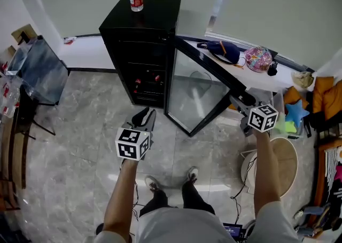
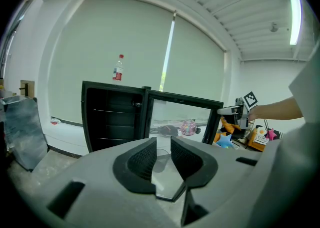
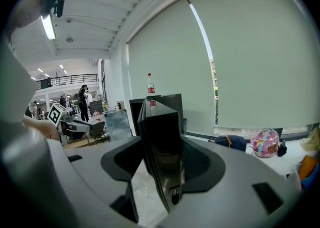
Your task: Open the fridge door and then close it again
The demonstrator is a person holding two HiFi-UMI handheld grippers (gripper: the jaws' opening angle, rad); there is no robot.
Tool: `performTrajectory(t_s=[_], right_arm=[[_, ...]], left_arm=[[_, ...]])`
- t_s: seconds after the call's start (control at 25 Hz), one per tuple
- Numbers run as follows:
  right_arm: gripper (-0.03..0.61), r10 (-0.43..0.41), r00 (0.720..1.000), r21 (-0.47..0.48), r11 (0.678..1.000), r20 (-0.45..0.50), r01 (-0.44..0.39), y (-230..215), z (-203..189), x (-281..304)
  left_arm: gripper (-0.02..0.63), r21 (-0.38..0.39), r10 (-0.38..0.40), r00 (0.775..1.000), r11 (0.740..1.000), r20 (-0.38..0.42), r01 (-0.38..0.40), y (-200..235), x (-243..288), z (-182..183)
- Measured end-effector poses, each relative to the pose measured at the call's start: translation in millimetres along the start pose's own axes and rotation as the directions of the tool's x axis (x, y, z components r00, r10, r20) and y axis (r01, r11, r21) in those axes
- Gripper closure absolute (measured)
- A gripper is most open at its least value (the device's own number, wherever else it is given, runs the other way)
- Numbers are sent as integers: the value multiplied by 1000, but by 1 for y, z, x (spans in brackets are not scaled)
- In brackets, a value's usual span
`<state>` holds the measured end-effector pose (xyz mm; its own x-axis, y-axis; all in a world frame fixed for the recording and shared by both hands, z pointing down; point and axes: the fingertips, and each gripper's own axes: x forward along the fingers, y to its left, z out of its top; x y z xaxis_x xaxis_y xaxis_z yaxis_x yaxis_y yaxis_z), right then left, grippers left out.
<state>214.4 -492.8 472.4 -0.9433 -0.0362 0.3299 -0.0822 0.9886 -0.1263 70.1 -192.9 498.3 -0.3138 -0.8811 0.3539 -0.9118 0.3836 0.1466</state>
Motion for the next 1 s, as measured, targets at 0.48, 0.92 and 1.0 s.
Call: performTrajectory(t_s=[0.48, 0.92, 1.0], right_arm=[[368, 88, 995, -78, 993, -38, -91, 99, -19, -11], [403, 228, 974, -50, 972, -16, -228, 189, -25, -2], [407, 259, 966, -53, 964, -21, -259, 205, -25, 4]], left_arm=[[546, 9, -70, 998, 997, 2, 70, 5, -22, -12], [545, 4, -80, 997, 997, 10, 80, 21, -59, -20], [545, -6, -81, 997, 997, 16, 81, 22, -65, -21]])
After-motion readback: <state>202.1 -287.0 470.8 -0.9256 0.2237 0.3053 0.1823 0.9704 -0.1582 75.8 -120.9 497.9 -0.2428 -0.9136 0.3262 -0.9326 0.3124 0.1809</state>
